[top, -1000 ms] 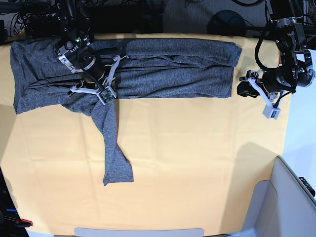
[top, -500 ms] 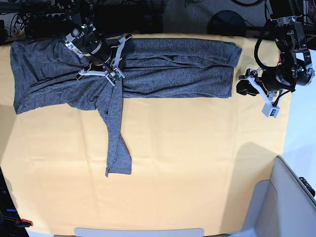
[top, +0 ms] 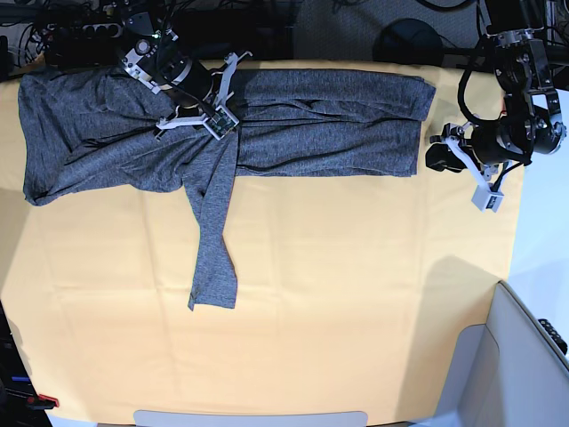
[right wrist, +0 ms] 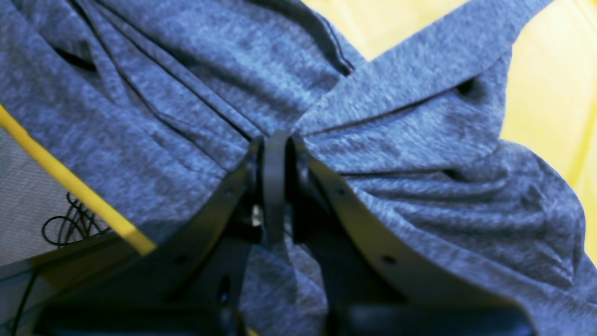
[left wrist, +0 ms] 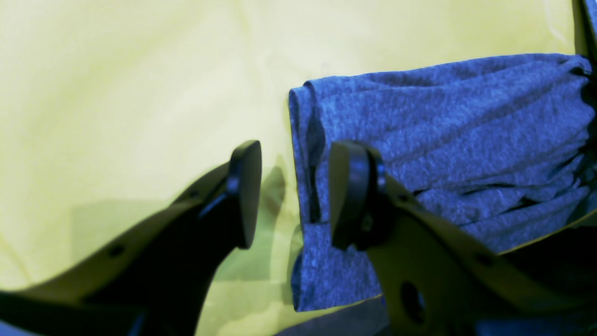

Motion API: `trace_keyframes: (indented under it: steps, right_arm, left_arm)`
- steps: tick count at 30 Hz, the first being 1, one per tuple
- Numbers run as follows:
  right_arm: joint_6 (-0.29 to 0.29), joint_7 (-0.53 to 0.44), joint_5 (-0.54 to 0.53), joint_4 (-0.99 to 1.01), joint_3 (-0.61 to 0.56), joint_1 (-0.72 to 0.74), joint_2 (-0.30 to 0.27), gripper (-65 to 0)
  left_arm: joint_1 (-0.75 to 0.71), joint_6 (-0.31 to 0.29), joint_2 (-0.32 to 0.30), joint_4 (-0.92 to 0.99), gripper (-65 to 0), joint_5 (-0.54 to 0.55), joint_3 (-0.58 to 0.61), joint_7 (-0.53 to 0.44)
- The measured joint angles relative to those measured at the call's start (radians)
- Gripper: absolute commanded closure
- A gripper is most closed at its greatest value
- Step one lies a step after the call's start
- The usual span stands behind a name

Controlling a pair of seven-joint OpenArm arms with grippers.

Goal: Fold the T-shirt properly
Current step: 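Lay the held sleeve across the folded body with the right gripper, then open the right gripper and move it down to the sleeve cuff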

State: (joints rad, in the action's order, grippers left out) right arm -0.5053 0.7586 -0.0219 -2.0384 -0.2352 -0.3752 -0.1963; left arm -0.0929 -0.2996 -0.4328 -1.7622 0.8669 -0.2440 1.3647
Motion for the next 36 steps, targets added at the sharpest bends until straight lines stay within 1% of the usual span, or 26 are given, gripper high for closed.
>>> trace_keyframes:
  steps: [2, 6, 9, 11, 14, 18, 23, 25, 28, 31, 34, 36]
  right_arm:
    - [0.000, 0.000, 0.001, 0.000, 0.000, -0.014, 0.000, -0.2]
    - [-0.001, -0.008, -0.001, -0.002, -0.003, -0.032, -0.037, -0.2]
    - [0.000, -0.079, 0.001, -0.003, 0.001, -0.074, -0.069, -0.2]
    - [0.000, -0.098, 0.001, -0.003, 0.000, -0.098, -0.087, -0.2]
    - [0.000, -0.115, 0.001, -0.003, 0.001, -0.113, -0.103, -0.2]
    - [0.000, -0.125, 0.001, -0.003, 0.001, -0.127, -0.103, -0.2]
    - [0.000, -0.124, 0.001, -0.002, 0.000, -0.129, -0.103, -0.3]
    - [0.000, -0.090, 0.001, -0.002, 0.001, -0.127, -0.101, -0.6]
    - [0.000, 0.016, -0.003, 0.000, 0.000, -0.108, -0.089, -0.7]
    - [0.000, 0.080, -0.003, 0.000, 0.000, -0.068, -0.080, -0.7]
    - [0.001, 0.084, -0.003, 0.000, 0.001, -0.051, -0.080, -0.7]
    - [0.000, 0.101, -0.002, 0.000, 0.002, -0.045, -0.059, -0.7]
  left_arm:
    - [0.000, 0.000, 0.000, 0.000, -22.0, 0.000, 0.000, 0.000]
    - [0.000, 0.000, 0.000, 0.000, -22.0, 0.000, 0.000, -0.001]
    - [0.001, 0.000, 0.000, 0.000, -22.0, 0.000, 0.000, -0.003]
    - [0.001, 0.000, 0.001, 0.000, -22.0, 0.000, 0.000, -0.003]
    - [0.000, 0.000, 0.021, 0.000, -22.0, 0.000, 0.000, -0.003]
    - [0.000, 0.000, 0.020, 0.000, -22.0, 0.000, 0.003, -0.003]
    - [-0.001, 0.000, 0.023, 0.000, -22.0, 0.000, 0.035, -0.003]
    - [-0.001, 0.000, 0.021, 0.000, -22.0, 0.000, 0.045, -0.004]
    - [-0.001, 0.000, 0.020, 0.000, -22.0, 0.000, 0.059, -0.003]
    - [0.000, 0.000, 0.023, 0.000, -22.0, 0.000, 0.060, -0.004]
    - [-0.001, 0.000, 0.026, 0.000, -22.0, 0.000, 0.060, -0.003]
    - [-0.001, 0.000, 0.029, 0.000, -22.0, 0.000, 0.060, -0.004]
